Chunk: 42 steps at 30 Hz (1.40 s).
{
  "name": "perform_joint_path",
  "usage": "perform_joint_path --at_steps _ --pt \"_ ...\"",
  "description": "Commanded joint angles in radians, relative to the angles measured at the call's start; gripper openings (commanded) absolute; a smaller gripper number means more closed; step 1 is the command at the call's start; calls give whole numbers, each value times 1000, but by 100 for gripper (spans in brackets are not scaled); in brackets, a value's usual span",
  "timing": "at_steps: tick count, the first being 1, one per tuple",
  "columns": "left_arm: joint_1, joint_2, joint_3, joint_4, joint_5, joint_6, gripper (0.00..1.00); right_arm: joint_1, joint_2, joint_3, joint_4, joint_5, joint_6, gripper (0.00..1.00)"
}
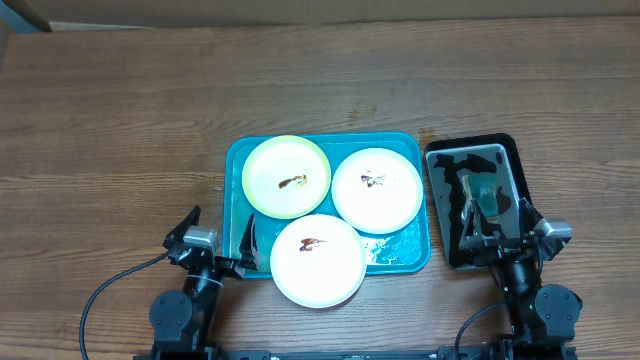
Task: Clean dirty plates on tray and stack at the side
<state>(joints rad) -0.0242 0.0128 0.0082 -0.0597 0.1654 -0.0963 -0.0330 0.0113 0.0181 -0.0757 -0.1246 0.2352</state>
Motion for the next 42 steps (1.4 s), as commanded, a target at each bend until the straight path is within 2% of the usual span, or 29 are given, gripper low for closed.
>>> perform_joint_path --at_steps 1,5,8,12,20,25,38,42 --pt "5 -8 -3 0 12 22 100 -6 -8 -10 3 -25 5 100" --pt "4 -8 -3 0 16 18 100 -6 -7 -10 6 -77 63 100" --pt "4 -8 -3 0 16 -77 100 -6 -7 4 -13 -91 84 100" --pt "4 -8 17 -39 19 -154 100 -6 3 61 -139 -90 83 100" --pt "4 32 241 -350 19 -104 100 -6 136 262 -324 -90 83 100" --pt "4 166 446 -537 19 -102 100 -6 292 455 -489 -91 79 100" --pt "4 685 947 -1061 21 -110 100 -6 792 930 -995 -97 57 100" --pt "4 795 1006 -1122 59 -110 100 -6 919 1029 -1087 -95 2 100"
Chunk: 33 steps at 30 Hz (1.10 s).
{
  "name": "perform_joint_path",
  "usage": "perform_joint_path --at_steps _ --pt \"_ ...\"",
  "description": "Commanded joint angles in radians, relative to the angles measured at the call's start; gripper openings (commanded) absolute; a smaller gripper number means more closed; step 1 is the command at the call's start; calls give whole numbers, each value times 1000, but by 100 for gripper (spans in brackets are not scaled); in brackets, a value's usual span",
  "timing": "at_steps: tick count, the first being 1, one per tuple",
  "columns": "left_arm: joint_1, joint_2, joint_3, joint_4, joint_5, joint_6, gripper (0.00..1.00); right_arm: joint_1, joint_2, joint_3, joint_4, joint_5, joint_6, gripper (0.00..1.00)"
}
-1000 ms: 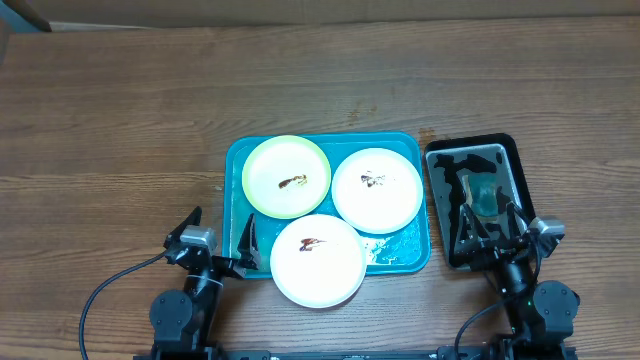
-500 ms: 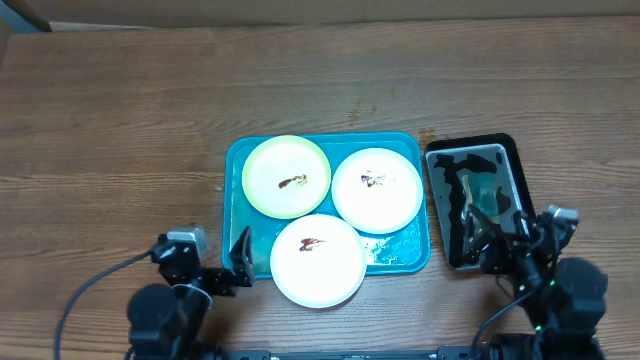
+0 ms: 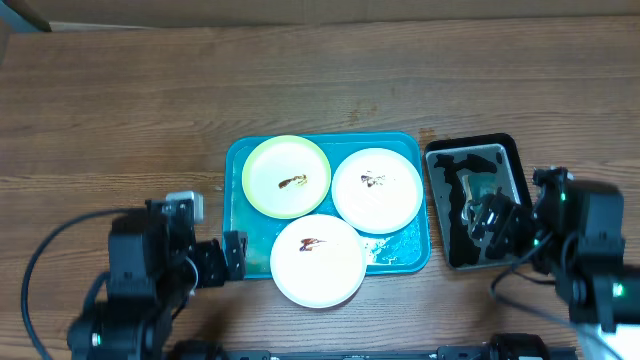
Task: Clean dirty plates on tray and stack at the side
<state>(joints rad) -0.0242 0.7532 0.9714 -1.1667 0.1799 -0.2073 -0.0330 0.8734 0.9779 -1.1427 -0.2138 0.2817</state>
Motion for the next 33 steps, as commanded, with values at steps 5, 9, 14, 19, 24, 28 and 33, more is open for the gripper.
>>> perform_joint_path --at_steps 5,9,14,19,24,28,33 --pt "4 130 42 10 169 2 100 -6 128 103 -23 16 -49 100" --pt "4 179 42 38 172 19 100 -6 172 102 5 95 -39 100" --pt "4 248 42 153 208 113 99 -6 255 102 49 165 -46 95" --pt "4 352 43 299 237 168 96 -6 389 102 107 166 -79 90" --pt "4 427 46 398 240 232 96 -6 530 102 171 263 -80 88" --pt "4 463 46 470 232 242 97 -6 645 102 219 299 -80 86" --pt "4 470 46 519 229 241 100 -6 761 102 241 294 -72 73"
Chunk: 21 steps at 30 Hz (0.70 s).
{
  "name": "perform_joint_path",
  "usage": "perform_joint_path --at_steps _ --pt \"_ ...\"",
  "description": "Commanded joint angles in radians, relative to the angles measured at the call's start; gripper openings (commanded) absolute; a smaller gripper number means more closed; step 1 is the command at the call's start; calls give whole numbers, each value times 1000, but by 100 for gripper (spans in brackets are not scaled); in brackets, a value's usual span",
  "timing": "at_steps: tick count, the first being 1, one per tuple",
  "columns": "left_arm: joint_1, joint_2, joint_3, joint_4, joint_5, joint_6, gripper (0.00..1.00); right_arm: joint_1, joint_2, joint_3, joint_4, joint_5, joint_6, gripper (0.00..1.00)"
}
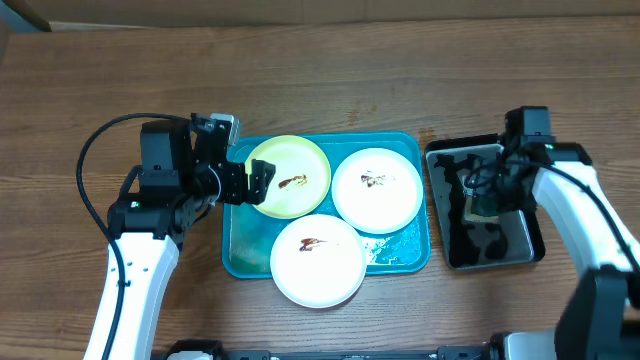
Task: Clean dirty plates on tray and stack at the side
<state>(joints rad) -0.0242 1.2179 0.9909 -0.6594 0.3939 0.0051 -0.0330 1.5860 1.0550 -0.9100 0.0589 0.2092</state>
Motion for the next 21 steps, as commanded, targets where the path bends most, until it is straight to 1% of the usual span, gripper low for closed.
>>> perform_joint_path --at_steps 1,5,11,14,16,18,19,21 --pt "4 5 27 14 15 29 100 -6 68 25 12 18 0 73" --pt "4 5 27 14 14 29 100 -6 113 25 31 18 0 64" --pt "4 5 27 13 14 29 100 -6 137 24 55 -8 0 59" --pt "4 5 27 13 14 29 100 -6 138 19 68 -8 0 58" --pt "4 5 27 10 14 29 100 -6 138 8 79 -8 0 51" --pt "4 5 27 9 14 29 100 -6 138 -8 93 -8 0 49" --pt "4 5 27 9 15 29 100 -6 138 -13 95 -8 0 47" --pt "4 5 27 10 14 29 100 -6 139 -21 98 -8 0 39"
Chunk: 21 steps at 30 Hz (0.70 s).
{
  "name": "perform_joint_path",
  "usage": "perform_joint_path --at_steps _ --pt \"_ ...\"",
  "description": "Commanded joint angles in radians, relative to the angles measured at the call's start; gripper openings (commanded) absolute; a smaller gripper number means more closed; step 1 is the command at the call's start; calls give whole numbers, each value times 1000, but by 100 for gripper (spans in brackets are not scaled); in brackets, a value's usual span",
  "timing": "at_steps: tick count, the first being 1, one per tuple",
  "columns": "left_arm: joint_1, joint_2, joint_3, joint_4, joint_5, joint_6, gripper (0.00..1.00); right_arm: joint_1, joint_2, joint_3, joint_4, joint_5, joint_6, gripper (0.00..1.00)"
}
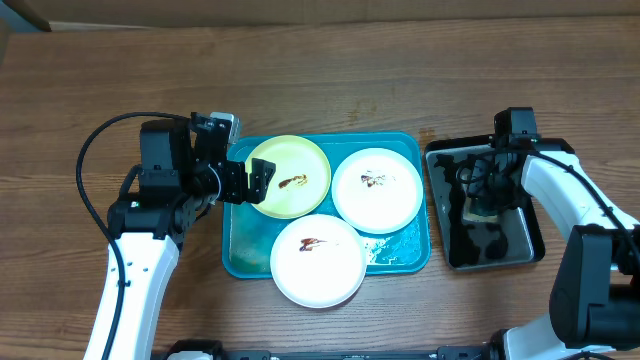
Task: Clean dirty plates on tray and stack at the side
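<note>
A blue tray (238,250) holds three stained plates: a yellow-green plate (305,160) at the back left, a white plate (385,205) at the back right, and a second white plate (320,270) hanging over the front edge. My left gripper (258,181) is open at the yellow-green plate's left rim. On the right, a black tray (520,235) holds a greenish sponge (483,210). My right gripper (476,188) hangs just over the sponge. Its dark fingers blend into the black tray, so their spread is unclear.
The wooden table (320,80) stretches back and to both sides of the trays. The left arm's cable (90,160) loops over the table at the left. A cardboard edge (300,10) runs along the back.
The left arm has barely moved and is still at the yellow-green plate's rim. The right wrist has shifted slightly left and back, with the gripper still above the sponge.
Both arms were folded low at the table's front edge, by the near corners of the two trays. Then both were raised off the table. Later the left gripper was at the yellow-green plate's rim and the right gripper over the sponge, where they remain. The plates have not moved.
</note>
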<state>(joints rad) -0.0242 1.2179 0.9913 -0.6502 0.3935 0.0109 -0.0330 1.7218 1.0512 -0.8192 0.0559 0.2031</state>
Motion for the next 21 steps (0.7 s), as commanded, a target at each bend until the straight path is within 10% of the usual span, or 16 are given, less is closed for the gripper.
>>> perform_joint_path --at_steps 1,21 --pt "4 5 26 0 15 23 100 -6 3 -18 6 -5 6 34" --pt "4 5 26 -7 15 23 100 -6 3 -119 39 -5 83 15"
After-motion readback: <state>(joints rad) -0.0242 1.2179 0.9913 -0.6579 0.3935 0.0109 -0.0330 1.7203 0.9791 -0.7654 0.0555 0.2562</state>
